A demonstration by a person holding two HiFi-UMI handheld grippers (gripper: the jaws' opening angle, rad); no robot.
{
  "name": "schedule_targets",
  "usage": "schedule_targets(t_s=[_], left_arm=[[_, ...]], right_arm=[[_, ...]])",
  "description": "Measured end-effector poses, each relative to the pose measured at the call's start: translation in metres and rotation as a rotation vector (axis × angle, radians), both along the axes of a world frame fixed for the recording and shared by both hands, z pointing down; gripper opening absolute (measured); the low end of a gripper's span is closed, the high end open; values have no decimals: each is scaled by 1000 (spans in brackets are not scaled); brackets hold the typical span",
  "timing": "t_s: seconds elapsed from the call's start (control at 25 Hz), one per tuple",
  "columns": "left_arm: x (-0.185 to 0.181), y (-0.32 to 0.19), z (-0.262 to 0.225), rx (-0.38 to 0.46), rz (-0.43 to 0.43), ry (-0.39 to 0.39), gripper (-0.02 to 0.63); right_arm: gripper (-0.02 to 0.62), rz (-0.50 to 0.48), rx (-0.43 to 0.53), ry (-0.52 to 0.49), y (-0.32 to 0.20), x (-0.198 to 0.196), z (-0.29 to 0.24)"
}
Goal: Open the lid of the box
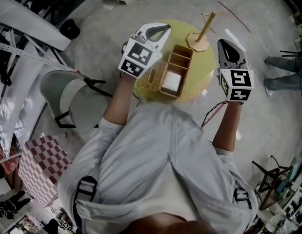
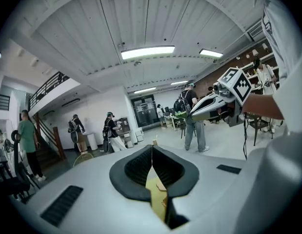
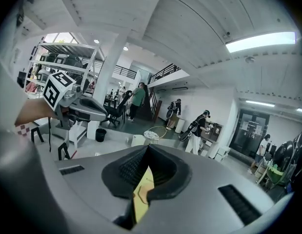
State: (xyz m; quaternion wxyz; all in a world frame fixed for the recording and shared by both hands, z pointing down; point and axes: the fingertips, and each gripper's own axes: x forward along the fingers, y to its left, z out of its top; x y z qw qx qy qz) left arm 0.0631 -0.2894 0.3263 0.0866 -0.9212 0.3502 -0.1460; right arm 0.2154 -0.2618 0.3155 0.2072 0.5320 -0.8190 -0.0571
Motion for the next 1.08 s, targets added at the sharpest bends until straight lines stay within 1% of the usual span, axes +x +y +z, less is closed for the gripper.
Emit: schedule_targets(t_s=[0.2, 0.36, 0.44, 1.08], left_arm=[[2, -1, -1, 9, 5, 0, 29], [3, 0, 1, 19, 4, -32, 29], [4, 1, 2, 19, 6, -34, 29], [-6, 9, 0, 8, 22, 4, 29]], right_arm=[[23, 7, 8, -5, -2, 1, -4], [23, 12, 8, -8, -1, 4, -4], [23, 12, 5, -1, 0, 4, -2], [23, -1, 3, 9, 6, -9, -1]])
